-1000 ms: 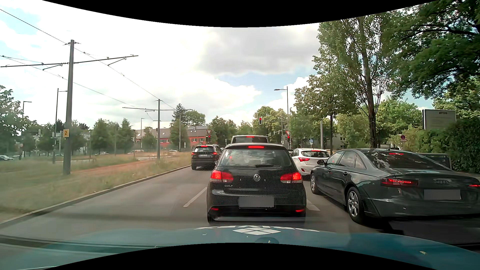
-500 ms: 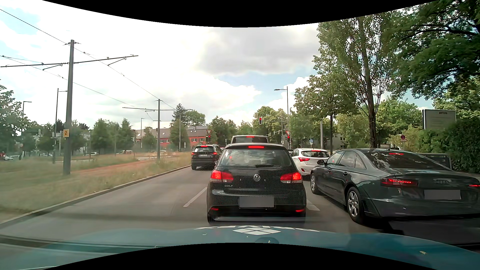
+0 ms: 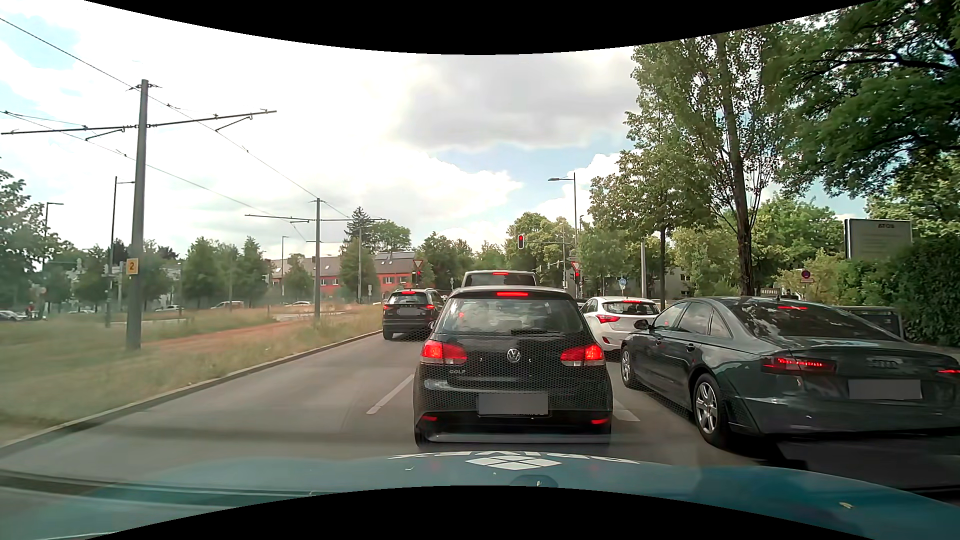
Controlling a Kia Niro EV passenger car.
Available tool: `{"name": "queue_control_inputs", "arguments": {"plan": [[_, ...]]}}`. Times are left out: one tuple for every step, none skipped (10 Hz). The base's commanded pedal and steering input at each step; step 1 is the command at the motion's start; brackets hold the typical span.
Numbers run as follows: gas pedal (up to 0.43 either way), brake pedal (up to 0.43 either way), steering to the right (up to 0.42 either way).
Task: Follow the waypoints while adhering to traffic rules and regulations
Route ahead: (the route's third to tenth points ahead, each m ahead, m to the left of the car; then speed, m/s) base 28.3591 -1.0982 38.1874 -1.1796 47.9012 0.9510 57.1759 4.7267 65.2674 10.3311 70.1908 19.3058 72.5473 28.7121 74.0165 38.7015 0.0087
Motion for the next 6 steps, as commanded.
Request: {"name": "queue_control_inputs", "arguments": {"plan": [[0.000, 0.256, 0.010], [0.000, 0.256, 0.008], [0.000, 0.256, 0.008], [0.000, 0.256, 0.008], [0.000, 0.256, 0.008], [0.000, 0.262, 0.007]]}}
